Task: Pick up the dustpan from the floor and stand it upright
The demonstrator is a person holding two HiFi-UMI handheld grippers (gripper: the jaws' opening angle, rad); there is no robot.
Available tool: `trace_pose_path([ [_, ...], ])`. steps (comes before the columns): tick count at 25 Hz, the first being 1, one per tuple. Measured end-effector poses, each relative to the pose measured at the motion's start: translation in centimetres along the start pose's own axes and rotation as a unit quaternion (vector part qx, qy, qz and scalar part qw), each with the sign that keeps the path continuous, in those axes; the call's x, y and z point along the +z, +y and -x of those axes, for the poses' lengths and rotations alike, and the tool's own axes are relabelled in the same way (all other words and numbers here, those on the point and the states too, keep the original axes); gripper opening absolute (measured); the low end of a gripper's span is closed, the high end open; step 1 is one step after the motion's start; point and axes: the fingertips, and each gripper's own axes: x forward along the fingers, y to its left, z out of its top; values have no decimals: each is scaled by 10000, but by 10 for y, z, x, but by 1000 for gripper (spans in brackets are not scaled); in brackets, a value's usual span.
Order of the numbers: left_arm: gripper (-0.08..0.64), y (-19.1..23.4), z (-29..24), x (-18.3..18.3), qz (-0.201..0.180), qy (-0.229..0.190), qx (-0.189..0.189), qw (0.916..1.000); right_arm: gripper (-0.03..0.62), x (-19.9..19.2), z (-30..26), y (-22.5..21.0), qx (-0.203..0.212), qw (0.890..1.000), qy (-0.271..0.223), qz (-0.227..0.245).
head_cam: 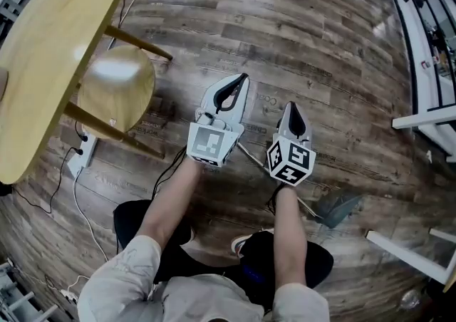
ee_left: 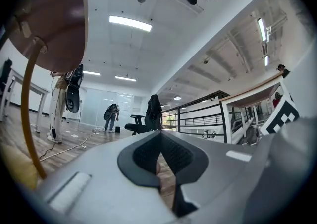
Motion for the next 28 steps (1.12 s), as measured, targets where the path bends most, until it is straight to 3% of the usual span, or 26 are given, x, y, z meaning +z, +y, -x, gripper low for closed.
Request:
trace_pose_path([
  [5,18,22,14,-76,-46,-37,46,10000,6,-96,-44,3,-4,9994,218,-260],
  [11,20,42,24,-145,-148,-62,-109,9998,6,-174,-80,13,-27,9977,519,-431],
  [15,19,64,29,-178,-151,-3,15,9999,6,-234,-115,21,62,9904,1179,-715],
  [18,20,81,38,-199,-264,-5,65,9996,8,-298,-145,34,45,9771,1862,-1030],
  [22,18,101,49,-225,-373,48,47,9993,51,-381,-180,65,40,9464,2768,-1666],
  [28,19,147,57,-267,-444,150,130,9988,147,-477,-232,122,118,9091,3775,-1757],
])
